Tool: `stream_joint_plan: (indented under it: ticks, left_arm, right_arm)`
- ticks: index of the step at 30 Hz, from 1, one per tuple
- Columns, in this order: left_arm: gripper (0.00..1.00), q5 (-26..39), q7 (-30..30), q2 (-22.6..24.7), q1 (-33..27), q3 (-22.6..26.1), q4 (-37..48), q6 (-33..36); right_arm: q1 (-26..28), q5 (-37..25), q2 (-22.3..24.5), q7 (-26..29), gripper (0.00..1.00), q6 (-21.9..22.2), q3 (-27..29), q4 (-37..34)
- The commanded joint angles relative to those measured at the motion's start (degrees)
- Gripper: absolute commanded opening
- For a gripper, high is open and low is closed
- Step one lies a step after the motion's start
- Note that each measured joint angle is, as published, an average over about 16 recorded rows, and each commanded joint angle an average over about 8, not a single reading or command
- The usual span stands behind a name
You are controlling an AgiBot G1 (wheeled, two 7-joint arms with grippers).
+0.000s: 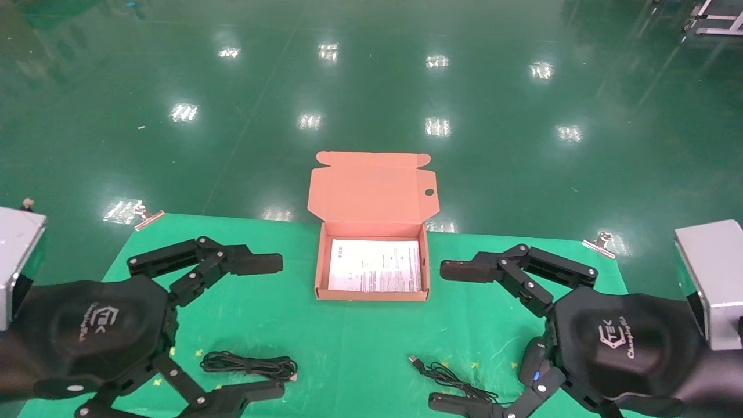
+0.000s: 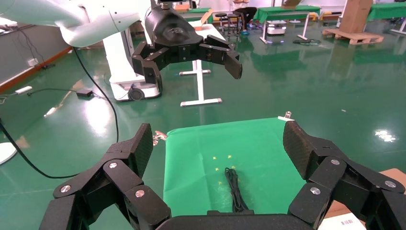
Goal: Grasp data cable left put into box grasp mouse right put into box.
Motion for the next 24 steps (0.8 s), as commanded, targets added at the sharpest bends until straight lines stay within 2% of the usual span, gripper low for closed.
stream_joint_plan:
  ticks: [1, 17, 24]
  left_arm:
    - [1.00, 0.00, 0.00, 0.00, 0.00, 0.00, 0.00, 0.00]
    - [1.00, 0.03, 0.00, 0.02, -0.01, 0.01, 0.01, -0.02]
    - [1.00, 2.51, -0.69, -0.57, -0.92, 1.07, 0.07, 0.21]
  right_arm:
    - [0.00, 0.00, 0.00, 0.00, 1.00, 0.00, 0.00, 0.00]
    - [0.02, -0.06, 0.03, -0.02, 1.00, 0.01, 0.00, 0.01]
    - [1.82, -4.56, 1.04, -1.07, 1.00, -0.14, -1.04, 1.42]
